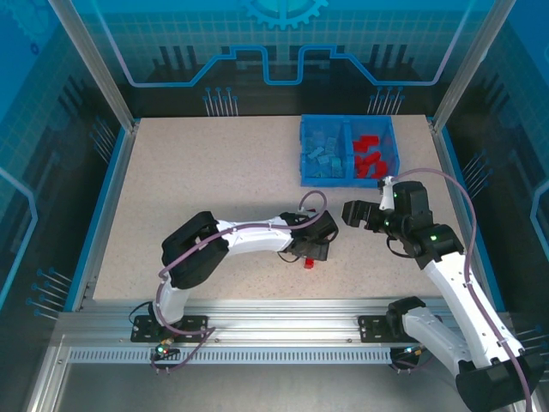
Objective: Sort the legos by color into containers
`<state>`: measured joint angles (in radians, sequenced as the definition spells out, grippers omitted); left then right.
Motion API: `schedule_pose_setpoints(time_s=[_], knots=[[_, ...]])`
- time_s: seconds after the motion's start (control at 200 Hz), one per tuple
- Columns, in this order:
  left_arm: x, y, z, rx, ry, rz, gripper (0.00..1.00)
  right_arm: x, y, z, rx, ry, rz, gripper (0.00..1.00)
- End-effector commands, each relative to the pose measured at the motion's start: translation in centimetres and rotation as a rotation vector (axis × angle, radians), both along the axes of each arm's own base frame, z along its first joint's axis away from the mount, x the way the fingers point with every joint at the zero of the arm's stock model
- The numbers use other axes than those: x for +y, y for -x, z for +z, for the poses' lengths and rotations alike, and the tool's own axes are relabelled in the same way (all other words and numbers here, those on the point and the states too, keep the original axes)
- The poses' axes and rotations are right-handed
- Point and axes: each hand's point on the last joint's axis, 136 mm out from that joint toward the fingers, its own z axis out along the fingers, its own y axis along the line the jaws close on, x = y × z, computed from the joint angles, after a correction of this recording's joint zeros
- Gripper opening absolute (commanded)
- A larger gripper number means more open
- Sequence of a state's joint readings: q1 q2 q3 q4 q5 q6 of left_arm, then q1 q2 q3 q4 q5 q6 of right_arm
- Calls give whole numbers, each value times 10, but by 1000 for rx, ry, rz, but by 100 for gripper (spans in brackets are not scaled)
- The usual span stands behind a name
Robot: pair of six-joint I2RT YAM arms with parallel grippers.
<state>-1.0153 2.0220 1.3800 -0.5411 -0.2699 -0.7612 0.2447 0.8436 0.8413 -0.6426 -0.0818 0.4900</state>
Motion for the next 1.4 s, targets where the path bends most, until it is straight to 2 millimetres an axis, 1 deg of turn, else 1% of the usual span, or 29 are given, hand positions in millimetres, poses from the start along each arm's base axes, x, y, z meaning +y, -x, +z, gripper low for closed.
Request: schedule_pose_setpoints(time_s=[0.0,0.135,0.36,0.57,0.72,0.89,0.99,1.116,1.231,1.311,1.391], knots=[[-7,2,-7,19,-1,-6,87,-6,2,-4,-1,13,-14,97],[-5,2,-12,17,-15,-1,83,-6,2,-4,-3,14,-15,97],[-10,-1,-14,1,-1,-18,72,-7,2,-3,-3,12,-19,97],[-16,-4,-11,-12,7,-57,58,-7,2,-3,-2,8,-20,97],[-21,0,-10,3,32,-84,47,-6,1,-4,3,5,-23,97],[-23,9,-3,14,48,-99,42,-2,5,-6,24,-15,-1,97],[-23,13,5,3,63,-100,37,6,14,-15,72,-50,34,97],[-20,14,15,-17,90,-89,22,18,28,-33,153,-113,80,97],[-16,10,28,-51,97,-73,19,17,39,-50,213,-116,74,97],[-14,6,44,-93,107,-76,16,14,42,-53,225,-121,53,97],[-14,-2,69,-163,125,-84,13,13,41,-46,203,-143,31,97]])
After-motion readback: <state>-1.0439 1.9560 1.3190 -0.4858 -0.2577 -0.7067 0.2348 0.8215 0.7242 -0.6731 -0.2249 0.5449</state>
